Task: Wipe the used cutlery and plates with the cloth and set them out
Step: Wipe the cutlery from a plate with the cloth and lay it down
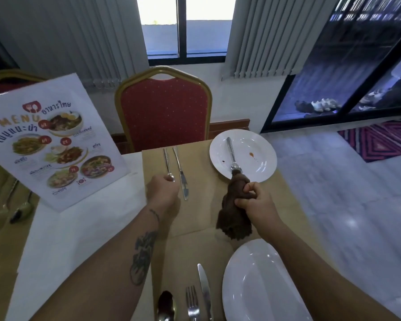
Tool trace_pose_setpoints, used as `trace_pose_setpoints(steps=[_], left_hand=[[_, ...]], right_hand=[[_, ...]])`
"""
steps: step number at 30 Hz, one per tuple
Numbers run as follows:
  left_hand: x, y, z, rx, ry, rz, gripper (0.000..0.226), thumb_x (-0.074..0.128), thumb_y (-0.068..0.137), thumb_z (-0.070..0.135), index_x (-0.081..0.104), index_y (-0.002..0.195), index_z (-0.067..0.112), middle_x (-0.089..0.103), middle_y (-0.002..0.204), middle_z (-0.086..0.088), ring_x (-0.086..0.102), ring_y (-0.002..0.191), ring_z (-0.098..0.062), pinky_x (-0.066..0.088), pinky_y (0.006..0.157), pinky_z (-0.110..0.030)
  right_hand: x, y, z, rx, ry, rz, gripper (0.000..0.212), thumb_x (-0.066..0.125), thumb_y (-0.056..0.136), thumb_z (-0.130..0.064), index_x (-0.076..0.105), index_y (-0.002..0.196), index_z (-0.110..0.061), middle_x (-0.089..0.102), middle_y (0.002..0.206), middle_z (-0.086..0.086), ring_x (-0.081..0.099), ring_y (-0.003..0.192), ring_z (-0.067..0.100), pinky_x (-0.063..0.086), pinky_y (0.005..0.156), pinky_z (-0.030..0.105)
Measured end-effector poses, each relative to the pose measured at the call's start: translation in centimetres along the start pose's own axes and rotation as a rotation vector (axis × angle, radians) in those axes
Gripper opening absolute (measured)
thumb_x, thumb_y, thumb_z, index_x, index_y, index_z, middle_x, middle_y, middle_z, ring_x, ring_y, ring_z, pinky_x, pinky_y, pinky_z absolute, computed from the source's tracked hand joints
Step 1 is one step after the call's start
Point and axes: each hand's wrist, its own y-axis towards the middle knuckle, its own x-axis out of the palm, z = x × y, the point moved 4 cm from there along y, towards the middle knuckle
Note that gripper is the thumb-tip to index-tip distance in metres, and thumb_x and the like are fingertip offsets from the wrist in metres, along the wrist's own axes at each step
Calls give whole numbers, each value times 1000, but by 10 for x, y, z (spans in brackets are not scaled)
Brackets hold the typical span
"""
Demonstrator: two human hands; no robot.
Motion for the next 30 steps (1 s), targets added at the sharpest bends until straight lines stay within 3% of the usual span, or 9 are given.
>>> trace_pose_setpoints(steps=[2, 4, 8, 12, 16, 19, 24, 27, 30], left_hand=[[10, -2, 18, 75, 9, -48, 17, 59, 93, 12, 68, 108, 14, 67, 96, -2, 63, 83, -18, 57, 75, -33], [22, -7, 43, 186, 60, -119, 20, 58, 89, 11, 68, 105, 19, 66, 92, 3, 64, 78, -15, 57, 75, -31], [47, -15, 96, 429, 199, -194, 26, 54, 88, 17, 71, 106, 23, 69, 101, 3, 66, 92, -19, 57, 83, -34], [78, -18, 139, 714, 558, -256, 34, 56, 86, 10, 66, 115, 23, 64, 113, 0, 61, 98, -23, 53, 81, -36], [106, -18, 165, 974, 838, -257, 50, 62, 84, 3, 59, 129, 24, 54, 127, -3, 55, 110, -24, 49, 80, -33], [130, -12, 174, 1062, 956, -264, 50, 65, 85, 9, 59, 131, 28, 52, 128, -3, 51, 112, -24, 48, 87, -35], [145, -4, 180, 1118, 1069, -252, 27, 70, 85, 18, 70, 111, 25, 54, 114, -2, 49, 106, -22, 47, 89, -36], [152, 0, 181, 1148, 1129, -245, 27, 70, 85, 19, 70, 111, 27, 52, 113, -1, 49, 106, -21, 46, 92, -37], [155, 4, 182, 1182, 1184, -250, 26, 70, 84, 21, 71, 109, 29, 51, 110, 2, 49, 105, -20, 45, 94, -37]], right_hand=[[-6, 6, 0, 26, 52, 17, 31, 63, 86, 7, 48, 81, -20, 61, 91, 5, 61, 83, 21, 50, 63, 27], [-13, 12, 2, 66, 121, 36, 29, 63, 88, 5, 50, 85, -21, 65, 99, 10, 64, 87, 26, 54, 65, 31], [-29, 21, 7, 144, 248, 51, 21, 61, 93, -3, 54, 96, -22, 67, 106, 14, 66, 85, 28, 54, 63, 33], [-49, 25, 17, 197, 295, 12, 14, 58, 96, -8, 56, 107, -17, 67, 108, 17, 67, 82, 27, 55, 62, 34], [-66, 26, 28, 245, 335, 3, 13, 60, 96, -8, 57, 103, -19, 69, 107, 17, 69, 86, 31, 57, 67, 38], [-76, 31, 34, 268, 347, -2, 16, 61, 96, -8, 58, 109, -16, 70, 108, 16, 72, 91, 33, 61, 69, 41], [-87, 38, 41, 290, 339, 10, 17, 62, 95, -9, 59, 110, -16, 70, 111, 14, 72, 96, 34, 62, 73, 40], [-93, 38, 48, 298, 346, 11, 17, 63, 95, -11, 59, 110, -18, 69, 113, 13, 72, 97, 32, 63, 73, 39], [-94, 36, 54, 288, 357, 10, 17, 64, 93, -10, 59, 107, -18, 68, 115, 14, 71, 100, 33, 62, 85, 50]])
